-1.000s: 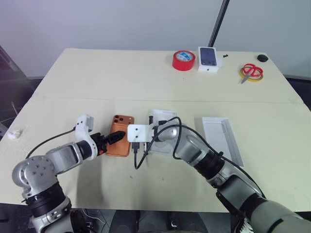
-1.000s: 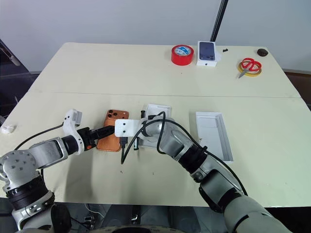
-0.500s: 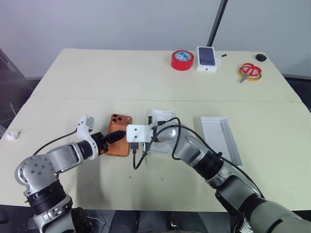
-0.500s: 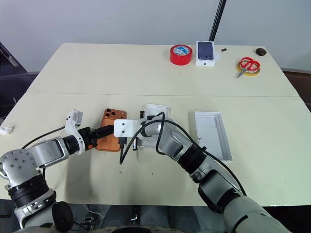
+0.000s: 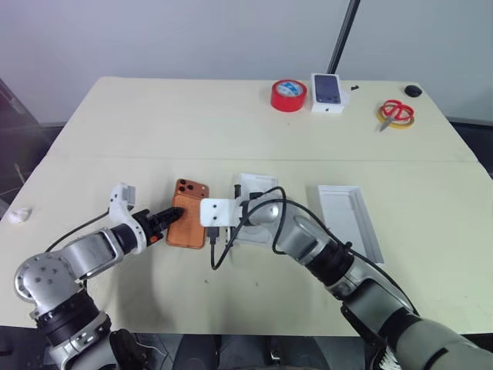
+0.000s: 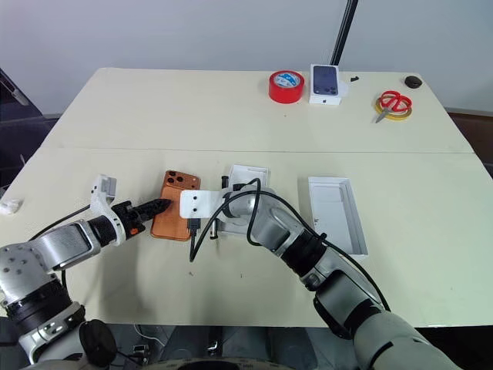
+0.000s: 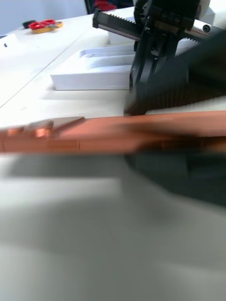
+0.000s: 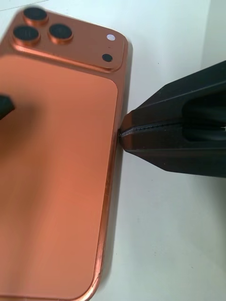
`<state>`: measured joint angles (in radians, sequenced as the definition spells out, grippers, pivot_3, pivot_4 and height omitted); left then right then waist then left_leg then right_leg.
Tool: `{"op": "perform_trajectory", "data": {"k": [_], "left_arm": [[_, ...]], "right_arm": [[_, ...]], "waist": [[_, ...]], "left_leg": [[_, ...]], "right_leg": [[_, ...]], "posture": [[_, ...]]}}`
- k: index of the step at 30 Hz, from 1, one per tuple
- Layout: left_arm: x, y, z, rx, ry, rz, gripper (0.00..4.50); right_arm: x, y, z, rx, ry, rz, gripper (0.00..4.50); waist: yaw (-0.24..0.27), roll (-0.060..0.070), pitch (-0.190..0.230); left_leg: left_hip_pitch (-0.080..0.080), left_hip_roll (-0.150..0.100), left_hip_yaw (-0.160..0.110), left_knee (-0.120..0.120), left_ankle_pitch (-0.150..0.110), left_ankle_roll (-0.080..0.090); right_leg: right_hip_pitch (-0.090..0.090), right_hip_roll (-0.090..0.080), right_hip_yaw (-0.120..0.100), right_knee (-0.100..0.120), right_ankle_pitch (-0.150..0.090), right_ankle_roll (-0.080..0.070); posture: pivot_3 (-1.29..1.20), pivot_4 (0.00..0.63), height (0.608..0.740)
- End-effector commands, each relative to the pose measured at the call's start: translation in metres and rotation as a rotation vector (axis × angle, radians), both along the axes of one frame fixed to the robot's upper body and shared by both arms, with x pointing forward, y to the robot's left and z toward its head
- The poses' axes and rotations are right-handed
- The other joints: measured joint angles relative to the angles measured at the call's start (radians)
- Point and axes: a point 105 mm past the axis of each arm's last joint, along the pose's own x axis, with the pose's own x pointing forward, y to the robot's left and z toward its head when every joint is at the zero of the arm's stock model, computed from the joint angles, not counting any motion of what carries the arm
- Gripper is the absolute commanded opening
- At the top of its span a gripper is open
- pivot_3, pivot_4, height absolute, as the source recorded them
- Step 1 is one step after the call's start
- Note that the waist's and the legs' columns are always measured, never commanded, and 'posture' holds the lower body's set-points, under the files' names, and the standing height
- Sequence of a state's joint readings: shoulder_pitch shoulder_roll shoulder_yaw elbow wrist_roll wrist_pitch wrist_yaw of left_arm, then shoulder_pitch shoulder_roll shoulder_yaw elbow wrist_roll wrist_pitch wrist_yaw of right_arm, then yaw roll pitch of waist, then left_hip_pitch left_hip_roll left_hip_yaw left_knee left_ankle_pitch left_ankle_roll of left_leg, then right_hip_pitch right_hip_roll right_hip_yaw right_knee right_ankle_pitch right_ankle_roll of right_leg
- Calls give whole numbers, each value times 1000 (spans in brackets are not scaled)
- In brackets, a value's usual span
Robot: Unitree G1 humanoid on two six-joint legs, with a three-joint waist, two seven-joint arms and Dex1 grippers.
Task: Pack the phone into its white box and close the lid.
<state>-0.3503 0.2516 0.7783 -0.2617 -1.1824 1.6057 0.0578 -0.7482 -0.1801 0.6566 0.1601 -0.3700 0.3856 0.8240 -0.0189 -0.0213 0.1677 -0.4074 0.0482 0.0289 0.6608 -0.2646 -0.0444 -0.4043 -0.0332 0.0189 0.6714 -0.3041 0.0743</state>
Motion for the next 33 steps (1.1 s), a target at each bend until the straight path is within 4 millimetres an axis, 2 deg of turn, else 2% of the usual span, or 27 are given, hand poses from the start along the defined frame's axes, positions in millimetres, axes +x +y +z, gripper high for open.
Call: {"op": "perform_trajectory", "data": {"k": [1, 6, 10, 12, 16, 21, 25, 29, 33], "left_arm": [[-3, 1, 0, -5, 4, 9, 31], [-1, 0, 2, -49, -7, 38, 31], [6, -1, 22, -141, -80, 73, 31], [10, -7, 34, -187, -113, 69, 31], [12, -37, 51, -251, -124, -5, 31], [14, -86, 47, -279, -55, -131, 31], [21, -112, 28, -270, 17, -148, 31], [23, -123, 19, -281, 47, -157, 31], [24, -127, 11, -272, 70, -167, 31]], "right_arm": [[4, -2, 9, 21, -23, -9, 0], [11, -15, 32, 65, -75, -52, 0], [3, -32, 62, 190, -44, -55, 0], [-1, -48, 74, 247, -14, -63, 0], [-13, -82, 92, 382, 53, -62, 0], [-7, -134, 84, 431, 118, -209, 0], [-9, -176, 72, 412, 129, -329, 0], [-19, -196, 71, 429, 145, -369, 0], [-22, -205, 71, 429, 140, -398, 0]], "waist": [[0, 0, 0], [4, 0, 0], [5, -2, 1], [5, -2, 1], [9, -2, 2], [8, -2, 2], [8, -2, 2], [6, -1, 2], [6, -1, 2]], "left_leg": [[0, 0, 0, 0, 0, 0], [-1, 0, 0, 0, 0, 0], [-2, -1, 0, 0, 0, 0], [-2, -1, -1, 0, 0, 0], [-2, -1, -1, -1, 0, 0], [-2, -3, 0, -1, 0, 0], [-2, -4, 0, -2, 0, 1], [-2, -3, 1, -1, 0, 1], [-2, -2, 0, -1, 0, 1]], "right_leg": [[0, 0, 0, 0, 0, 0], [-1, -1, 0, 0, 0, 0], [-1, -2, -1, -1, 0, 0], [-2, -2, -2, -2, 0, 0], [-1, -4, -2, -3, 0, 0], [1, -5, -3, -4, 0, 0], [1, -5, -2, -4, 0, 0], [1, 4, 1, -5, 0, 0], [0, 6, 1, -4, 0, 0]], "posture": [[0, 150, 732], [0, 150, 732], [0, 150, 732], [0, 150, 732], [0, 150, 732], [0, 150, 732], [0, 150, 732], [0, 150, 732], [0, 150, 732]]}}
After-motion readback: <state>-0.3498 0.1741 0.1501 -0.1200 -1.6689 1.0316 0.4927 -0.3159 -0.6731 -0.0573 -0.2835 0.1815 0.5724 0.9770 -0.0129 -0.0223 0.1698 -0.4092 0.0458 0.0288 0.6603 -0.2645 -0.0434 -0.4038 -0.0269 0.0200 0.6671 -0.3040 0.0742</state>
